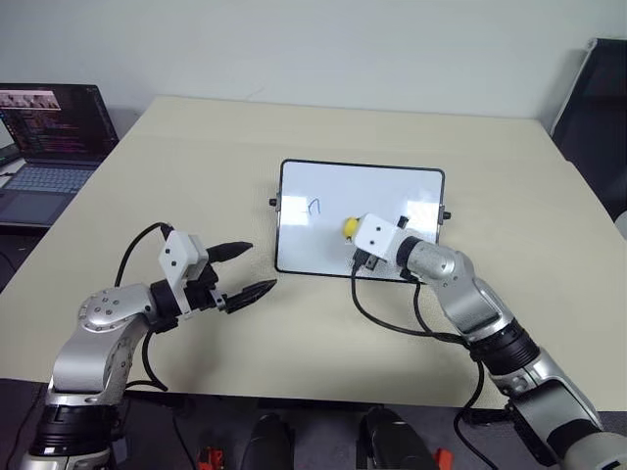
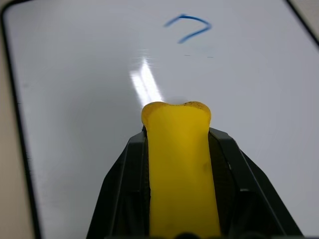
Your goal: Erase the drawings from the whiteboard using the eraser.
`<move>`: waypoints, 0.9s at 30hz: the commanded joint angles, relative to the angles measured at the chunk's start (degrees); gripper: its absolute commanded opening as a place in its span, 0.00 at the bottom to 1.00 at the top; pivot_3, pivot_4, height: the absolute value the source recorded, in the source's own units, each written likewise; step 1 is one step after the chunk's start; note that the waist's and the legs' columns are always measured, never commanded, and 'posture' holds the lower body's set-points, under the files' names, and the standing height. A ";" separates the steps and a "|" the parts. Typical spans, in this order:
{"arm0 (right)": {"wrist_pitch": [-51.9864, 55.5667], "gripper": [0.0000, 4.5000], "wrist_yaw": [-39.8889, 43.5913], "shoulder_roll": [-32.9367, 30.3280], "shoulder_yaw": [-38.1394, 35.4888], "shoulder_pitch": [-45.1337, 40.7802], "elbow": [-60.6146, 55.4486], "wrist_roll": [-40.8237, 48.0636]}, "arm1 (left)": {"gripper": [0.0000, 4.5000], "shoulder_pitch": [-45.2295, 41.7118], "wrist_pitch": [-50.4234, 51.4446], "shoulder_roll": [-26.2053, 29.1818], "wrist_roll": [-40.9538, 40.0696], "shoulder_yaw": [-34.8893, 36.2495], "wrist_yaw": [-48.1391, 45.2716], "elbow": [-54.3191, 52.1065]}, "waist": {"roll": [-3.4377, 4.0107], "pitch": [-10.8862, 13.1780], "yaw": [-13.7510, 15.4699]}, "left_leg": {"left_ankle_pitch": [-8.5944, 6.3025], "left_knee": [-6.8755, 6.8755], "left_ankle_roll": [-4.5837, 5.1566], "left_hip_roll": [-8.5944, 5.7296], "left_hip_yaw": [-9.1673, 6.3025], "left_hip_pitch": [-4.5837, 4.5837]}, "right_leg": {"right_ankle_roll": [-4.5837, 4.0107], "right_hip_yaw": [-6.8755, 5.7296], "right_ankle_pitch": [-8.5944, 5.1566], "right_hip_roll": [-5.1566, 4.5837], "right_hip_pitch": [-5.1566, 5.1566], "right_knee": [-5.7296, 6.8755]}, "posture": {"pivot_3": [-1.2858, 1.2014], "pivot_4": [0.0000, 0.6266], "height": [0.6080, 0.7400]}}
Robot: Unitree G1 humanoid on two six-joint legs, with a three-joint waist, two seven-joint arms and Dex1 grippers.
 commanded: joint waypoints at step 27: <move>4.29 0.27 6.51 -1.67 1.58 2.65 -1.73 -1.94 | 1.00 -2.21 2.16 -0.10 -0.83 0.04 1.62 -3.82 | -0.05 -0.03 -0.03 | 0.01 -0.04 0.01 0.00 0.01 0.00 | 0.01 0.01 0.02 0.00 0.00 -0.05 | 0.52 0.24 1.00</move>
